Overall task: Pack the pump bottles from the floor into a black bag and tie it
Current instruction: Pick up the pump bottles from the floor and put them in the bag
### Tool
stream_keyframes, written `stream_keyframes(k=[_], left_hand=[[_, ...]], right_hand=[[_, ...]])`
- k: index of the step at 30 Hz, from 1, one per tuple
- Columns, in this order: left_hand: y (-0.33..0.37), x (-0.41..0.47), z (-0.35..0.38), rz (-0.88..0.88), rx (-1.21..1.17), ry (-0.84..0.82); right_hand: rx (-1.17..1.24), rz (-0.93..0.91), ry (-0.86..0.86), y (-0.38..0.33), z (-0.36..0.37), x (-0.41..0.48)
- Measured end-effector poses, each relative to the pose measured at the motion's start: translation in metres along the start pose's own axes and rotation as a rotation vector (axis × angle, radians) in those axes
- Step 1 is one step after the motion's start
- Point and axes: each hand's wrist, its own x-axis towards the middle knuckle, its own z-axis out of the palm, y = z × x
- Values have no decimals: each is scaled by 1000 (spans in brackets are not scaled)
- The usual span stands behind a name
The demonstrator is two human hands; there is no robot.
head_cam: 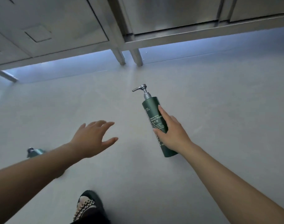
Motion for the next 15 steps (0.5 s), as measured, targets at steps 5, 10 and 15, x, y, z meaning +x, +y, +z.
stream_keyframes(k=[5,10,15], left_hand=[[-48,-27,17,-109,-85,17],[-93,-40,54,-124,-129,29],[-149,-66,87,-201,-220,-6]], right_hand=[[-42,-75,-98,-34,38,6],[-49,-80,-84,-59,88,3],[-31,-33,-146,-86,152,-10]])
